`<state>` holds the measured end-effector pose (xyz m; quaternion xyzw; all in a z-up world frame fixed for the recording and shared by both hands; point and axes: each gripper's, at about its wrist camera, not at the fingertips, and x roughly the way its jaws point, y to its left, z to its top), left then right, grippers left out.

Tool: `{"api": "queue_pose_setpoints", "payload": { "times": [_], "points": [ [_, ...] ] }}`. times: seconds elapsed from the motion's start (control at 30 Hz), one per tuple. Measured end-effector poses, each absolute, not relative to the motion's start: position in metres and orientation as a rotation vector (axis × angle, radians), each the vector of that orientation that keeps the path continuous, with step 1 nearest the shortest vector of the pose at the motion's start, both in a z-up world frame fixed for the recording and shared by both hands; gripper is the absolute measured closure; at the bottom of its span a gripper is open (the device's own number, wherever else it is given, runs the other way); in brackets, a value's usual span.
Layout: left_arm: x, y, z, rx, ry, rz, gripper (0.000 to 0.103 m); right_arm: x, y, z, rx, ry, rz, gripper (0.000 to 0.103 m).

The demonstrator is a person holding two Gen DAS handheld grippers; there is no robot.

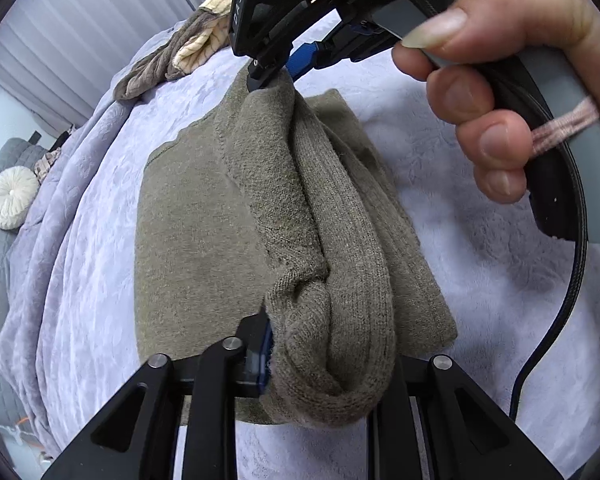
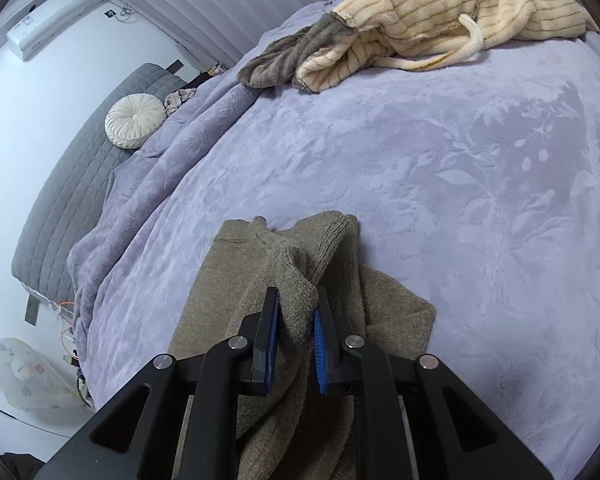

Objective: Fold small clothes
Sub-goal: 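Carry the lifted side with both grippers over onto the other half, then lower the folded side and open both grippers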

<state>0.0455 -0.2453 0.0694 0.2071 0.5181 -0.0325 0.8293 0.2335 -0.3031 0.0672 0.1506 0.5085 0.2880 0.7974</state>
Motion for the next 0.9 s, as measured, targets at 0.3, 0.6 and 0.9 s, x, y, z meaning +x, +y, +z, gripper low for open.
{"api": "queue_pose_setpoints", "payload": {
  "times": [0.3, 0.6, 0.9],
  "points": [
    [0.041, -0.253, 0.07, 0.432, 1.101, -0.093, 0.047, 0.236, -0.313, 0.053, 0.311, 1.107, 0.561, 0.092],
    [0.041, -0.25, 0.079, 0.342, 1.122, -0.174, 0.018, 0.227, -0.333, 0.066, 0.367, 1.111, 0.579, 0.088],
    [0.033, -0.225, 0.106, 0.257, 1.062, -0.21, 0.007, 0.203, -0.339, 0.095, 0.407, 1.025, 0.579, 0.026]
  ]
}}
